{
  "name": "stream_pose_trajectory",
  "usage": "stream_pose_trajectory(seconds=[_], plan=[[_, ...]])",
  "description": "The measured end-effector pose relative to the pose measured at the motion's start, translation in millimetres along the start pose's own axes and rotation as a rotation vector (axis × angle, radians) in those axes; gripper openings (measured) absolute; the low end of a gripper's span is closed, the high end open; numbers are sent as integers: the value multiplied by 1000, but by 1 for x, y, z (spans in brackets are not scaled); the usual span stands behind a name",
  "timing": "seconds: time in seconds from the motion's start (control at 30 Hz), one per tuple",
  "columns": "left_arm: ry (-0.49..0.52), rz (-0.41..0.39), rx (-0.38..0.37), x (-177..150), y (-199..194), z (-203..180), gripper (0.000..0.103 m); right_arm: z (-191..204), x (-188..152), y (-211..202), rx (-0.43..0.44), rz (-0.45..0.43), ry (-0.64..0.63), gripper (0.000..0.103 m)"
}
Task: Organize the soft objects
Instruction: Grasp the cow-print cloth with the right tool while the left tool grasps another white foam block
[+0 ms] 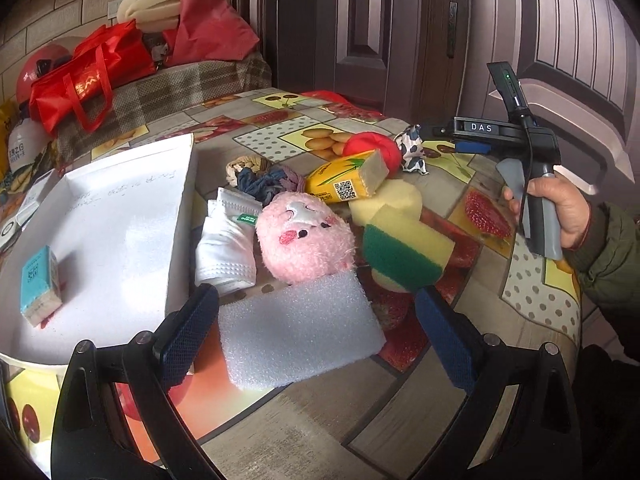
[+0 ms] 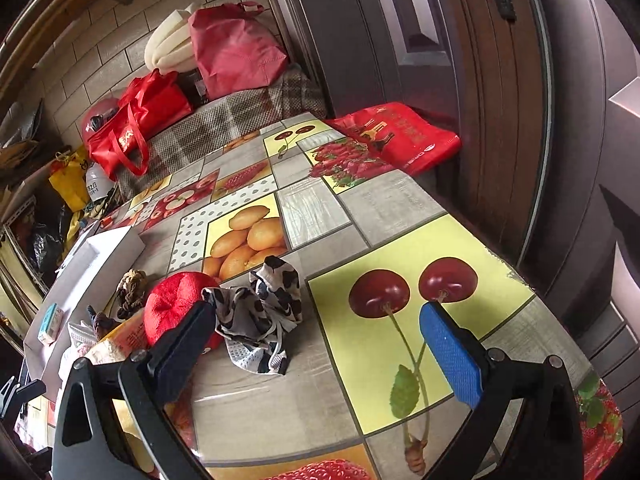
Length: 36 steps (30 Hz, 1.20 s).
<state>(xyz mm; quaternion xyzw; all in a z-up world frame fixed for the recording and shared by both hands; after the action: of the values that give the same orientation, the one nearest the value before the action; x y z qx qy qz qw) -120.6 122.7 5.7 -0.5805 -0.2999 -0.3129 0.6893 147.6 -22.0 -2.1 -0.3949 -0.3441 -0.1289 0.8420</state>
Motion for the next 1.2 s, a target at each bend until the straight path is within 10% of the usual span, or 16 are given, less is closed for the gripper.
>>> stream_pose_trajectory(seconds=[0.2, 0.67, 1.2], plan=[[-5, 70, -47, 6, 22, -2, 99, 11, 4, 7, 1, -5, -51, 101], [185, 162, -65, -14, 2, -69, 99, 25, -2, 30, 58, 111, -102, 48], [-156, 180, 130, -37, -27, -14, 99, 17, 3, 28, 66, 94, -62, 47]])
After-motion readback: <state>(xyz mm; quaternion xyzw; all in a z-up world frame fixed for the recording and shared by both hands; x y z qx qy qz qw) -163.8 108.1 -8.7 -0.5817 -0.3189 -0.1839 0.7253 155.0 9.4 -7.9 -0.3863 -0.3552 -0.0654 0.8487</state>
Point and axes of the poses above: each gripper's, at about its wrist camera, not at the fingertips, and y roughly the way its jaws point, z to its left, x to its top, the point moved 4 cm from there along y, roughly the way its jaws point, and after that the axes turned 13 degrees about y, right-handed, at the moved point
